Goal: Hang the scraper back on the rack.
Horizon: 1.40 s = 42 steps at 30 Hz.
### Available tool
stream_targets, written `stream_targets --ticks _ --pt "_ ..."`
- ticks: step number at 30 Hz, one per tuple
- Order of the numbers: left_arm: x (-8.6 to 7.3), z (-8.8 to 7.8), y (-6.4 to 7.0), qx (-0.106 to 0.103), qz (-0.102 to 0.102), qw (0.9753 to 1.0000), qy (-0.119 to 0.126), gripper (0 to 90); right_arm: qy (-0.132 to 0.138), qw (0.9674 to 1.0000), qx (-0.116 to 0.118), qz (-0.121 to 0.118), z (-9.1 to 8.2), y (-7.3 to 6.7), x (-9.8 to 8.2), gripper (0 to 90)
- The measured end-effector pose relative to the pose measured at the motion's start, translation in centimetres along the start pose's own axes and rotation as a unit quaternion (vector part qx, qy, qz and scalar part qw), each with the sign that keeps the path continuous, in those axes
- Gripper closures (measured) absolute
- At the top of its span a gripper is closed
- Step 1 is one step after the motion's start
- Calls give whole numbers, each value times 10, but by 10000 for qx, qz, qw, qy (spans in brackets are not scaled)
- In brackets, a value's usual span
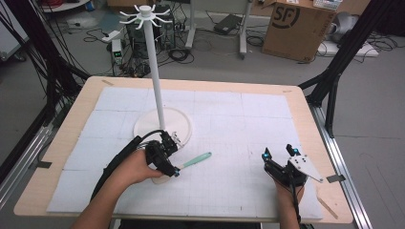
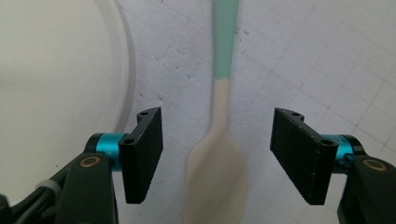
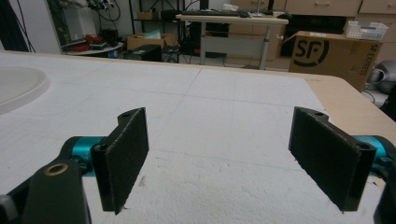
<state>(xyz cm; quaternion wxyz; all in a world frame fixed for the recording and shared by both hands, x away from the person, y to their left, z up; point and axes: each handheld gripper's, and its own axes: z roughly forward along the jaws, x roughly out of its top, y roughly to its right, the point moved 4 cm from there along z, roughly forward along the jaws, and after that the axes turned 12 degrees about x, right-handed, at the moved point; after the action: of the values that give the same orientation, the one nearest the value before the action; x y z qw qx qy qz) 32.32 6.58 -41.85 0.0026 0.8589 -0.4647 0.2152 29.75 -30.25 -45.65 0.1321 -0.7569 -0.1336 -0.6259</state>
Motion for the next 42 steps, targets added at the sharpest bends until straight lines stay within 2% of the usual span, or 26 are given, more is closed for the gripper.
stream_targets --ticks 4,12,17,21,30,36,42 --pt "1 7 1 -72 69 9994 -327 350 7 10000 -6 -30 0 0 0 191" --pt "5 14 4 -158 90 9982 -578 354 -3 10000 8 -27 0 1 0 191" --pt "8 19 4 -109 136 9966 -810 360 -9 10000 8 -26 0 1 0 191" --pt "13 22 4 -146 180 9956 -908 358 -28 10000 27 -20 0 0 0 191" --pt "21 30 5 -216 127 9937 -1094 362 -30 10000 31 -21 0 0 0 191" --pt "23 34 8 -261 224 9924 -1181 401 -26 10000 27 -19 0 1 0 191" --pt "26 34 10 -212 213 9925 -1184 426 -27 10000 17 -17 1 1 0 191"
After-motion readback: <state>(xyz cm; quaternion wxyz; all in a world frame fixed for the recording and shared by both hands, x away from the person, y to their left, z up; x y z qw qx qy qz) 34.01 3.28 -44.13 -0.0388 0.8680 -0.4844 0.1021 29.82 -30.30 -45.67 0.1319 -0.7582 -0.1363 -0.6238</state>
